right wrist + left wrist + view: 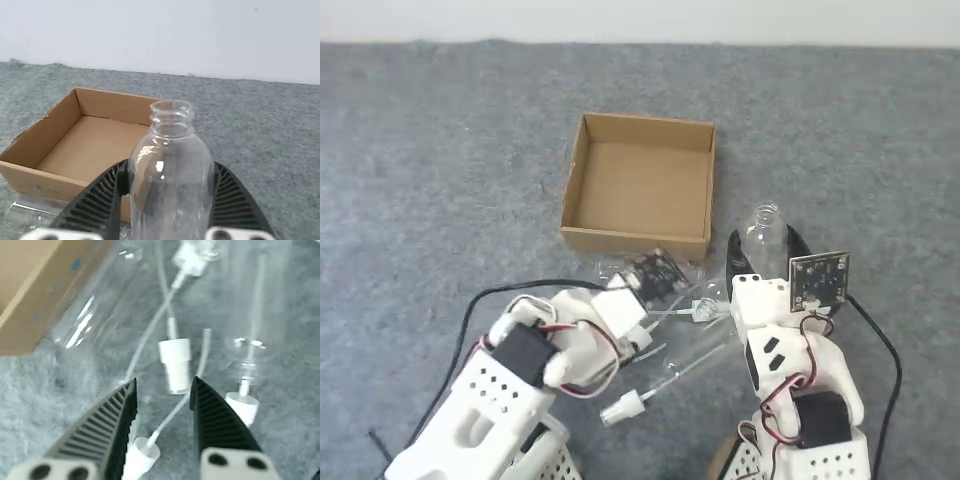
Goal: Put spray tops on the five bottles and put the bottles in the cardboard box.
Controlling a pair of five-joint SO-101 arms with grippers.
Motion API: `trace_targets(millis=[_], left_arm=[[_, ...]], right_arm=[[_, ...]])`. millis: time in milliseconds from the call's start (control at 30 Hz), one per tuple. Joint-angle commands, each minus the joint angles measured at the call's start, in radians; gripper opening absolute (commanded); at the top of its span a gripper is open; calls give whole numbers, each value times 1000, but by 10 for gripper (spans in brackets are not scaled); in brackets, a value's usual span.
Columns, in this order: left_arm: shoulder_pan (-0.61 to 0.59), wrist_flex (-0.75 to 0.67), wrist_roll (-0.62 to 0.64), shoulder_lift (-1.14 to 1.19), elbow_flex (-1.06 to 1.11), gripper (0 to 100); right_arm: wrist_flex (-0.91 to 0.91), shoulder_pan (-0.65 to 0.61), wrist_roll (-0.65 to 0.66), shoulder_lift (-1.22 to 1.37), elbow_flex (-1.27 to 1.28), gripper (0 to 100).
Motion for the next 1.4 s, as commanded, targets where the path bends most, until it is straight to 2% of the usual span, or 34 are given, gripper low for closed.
trace_targets(millis=[0, 233, 567, 867, 933, 1067, 1200, 1367], left_arm=[[-63, -28, 5, 61, -7, 162], [-60, -46, 5, 298, -84, 164], [-60, -216, 11, 539, -91, 164], [-60, -299, 12, 694, -91, 160], [-60, -301, 17, 715, -91, 152], [-57, -299, 89, 712, -93, 70], [12, -253, 126, 664, -94, 21], [68, -172, 169, 568, -114, 12]], right_arm=[[-25, 16, -8, -15, -18, 117], [-25, 16, -8, -15, -17, 117], [-24, 16, -8, -15, -17, 117], [-24, 16, -8, -15, -17, 117], [-24, 16, -8, -15, -17, 117], [-24, 16, -8, -15, -17, 117], [-24, 16, -8, -15, -17, 117], [-24, 16, -8, -15, -17, 117]])
